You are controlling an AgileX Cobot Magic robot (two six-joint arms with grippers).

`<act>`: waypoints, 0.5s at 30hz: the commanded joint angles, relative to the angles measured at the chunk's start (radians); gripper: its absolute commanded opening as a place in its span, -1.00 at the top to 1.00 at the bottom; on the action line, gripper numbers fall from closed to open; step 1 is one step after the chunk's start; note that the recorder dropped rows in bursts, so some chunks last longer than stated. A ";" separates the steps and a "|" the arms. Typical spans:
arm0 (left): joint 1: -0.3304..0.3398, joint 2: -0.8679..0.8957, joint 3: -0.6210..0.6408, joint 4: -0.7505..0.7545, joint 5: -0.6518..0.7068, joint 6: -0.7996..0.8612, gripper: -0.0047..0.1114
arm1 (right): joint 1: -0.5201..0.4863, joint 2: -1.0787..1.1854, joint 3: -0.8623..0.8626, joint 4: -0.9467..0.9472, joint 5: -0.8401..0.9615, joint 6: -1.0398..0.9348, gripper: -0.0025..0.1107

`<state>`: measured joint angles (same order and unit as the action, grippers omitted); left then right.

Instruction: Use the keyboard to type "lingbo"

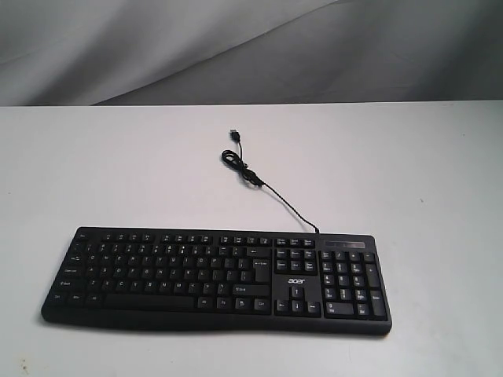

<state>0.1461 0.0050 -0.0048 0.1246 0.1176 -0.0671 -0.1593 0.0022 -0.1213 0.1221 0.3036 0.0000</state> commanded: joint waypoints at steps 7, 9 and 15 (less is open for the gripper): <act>-0.007 -0.005 0.005 0.000 -0.009 -0.002 0.91 | 0.001 -0.002 0.121 -0.078 0.042 -0.014 0.96; -0.007 -0.005 0.005 0.000 -0.009 -0.002 0.91 | 0.001 -0.002 0.121 -0.078 0.040 -0.014 0.96; -0.007 -0.005 0.005 0.000 -0.009 -0.002 0.91 | 0.001 -0.002 0.121 -0.078 0.040 -0.014 0.96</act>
<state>0.1461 0.0050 -0.0048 0.1246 0.1176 -0.0671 -0.1593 0.0022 -0.0041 0.0553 0.3447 -0.0072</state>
